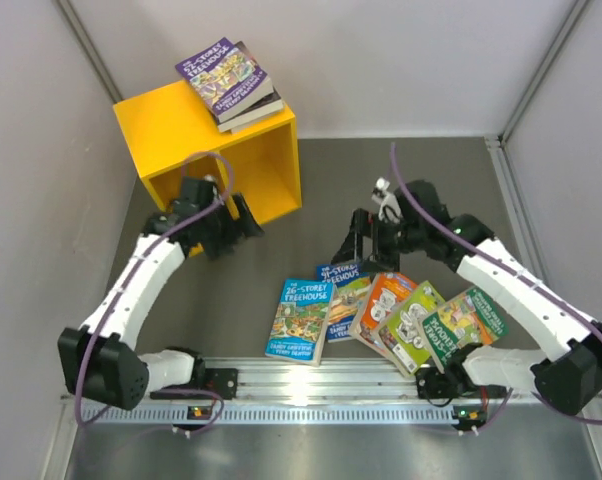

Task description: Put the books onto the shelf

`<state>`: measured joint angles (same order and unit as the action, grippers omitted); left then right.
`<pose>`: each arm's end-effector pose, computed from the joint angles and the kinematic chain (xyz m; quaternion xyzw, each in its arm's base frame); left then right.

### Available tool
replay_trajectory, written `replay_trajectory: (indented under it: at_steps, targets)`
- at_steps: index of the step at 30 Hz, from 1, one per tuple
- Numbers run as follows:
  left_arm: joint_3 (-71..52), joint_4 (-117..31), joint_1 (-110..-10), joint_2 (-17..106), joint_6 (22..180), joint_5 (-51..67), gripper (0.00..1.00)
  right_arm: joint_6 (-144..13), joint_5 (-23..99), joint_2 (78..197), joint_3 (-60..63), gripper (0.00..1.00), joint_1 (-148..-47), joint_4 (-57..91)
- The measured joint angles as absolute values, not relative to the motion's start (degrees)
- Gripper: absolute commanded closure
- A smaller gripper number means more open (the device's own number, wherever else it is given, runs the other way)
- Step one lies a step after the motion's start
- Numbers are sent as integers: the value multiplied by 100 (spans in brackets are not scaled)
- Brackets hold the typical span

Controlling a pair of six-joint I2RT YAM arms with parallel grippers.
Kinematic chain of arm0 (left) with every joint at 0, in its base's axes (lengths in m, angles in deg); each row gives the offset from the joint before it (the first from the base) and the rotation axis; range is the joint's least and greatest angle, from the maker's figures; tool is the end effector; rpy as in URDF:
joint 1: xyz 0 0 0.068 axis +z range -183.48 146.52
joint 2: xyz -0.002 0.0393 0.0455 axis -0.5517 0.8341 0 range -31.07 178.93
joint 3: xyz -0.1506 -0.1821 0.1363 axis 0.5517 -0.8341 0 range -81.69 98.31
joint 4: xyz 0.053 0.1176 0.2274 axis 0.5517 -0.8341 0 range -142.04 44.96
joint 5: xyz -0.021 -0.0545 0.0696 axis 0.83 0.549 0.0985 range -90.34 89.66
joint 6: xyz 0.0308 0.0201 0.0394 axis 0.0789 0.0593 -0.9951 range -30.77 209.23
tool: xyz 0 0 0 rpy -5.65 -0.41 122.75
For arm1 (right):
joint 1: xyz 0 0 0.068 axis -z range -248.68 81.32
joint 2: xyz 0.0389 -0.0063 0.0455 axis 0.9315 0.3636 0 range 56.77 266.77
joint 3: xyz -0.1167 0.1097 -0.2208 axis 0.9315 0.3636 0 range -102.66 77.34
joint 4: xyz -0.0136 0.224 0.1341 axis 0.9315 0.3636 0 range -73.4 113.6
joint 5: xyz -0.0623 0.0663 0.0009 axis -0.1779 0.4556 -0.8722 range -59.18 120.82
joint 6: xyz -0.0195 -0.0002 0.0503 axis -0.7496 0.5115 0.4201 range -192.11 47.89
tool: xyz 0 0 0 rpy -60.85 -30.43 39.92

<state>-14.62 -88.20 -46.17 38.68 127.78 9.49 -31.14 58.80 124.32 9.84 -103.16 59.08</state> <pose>0.2447 -0.0613 0.3314 -0.1752 0.9071 -0.2335 0.3033 0.1900 0.1508 0.3459 -0.0469 0.8923 0.4141 0.1736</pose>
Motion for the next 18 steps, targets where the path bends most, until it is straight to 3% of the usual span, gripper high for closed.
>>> replay_trajectory:
  at_steps: [6,18]
  targets:
    - [-2863,-8839,-5487,4185,13012,1615,1,-2676,6009,12867,2188,7,-10508,5661]
    - [-4487,-7392,-5861,4168,13536,2741,1,-1741,6130,13684,3121,7,-11046,4131]
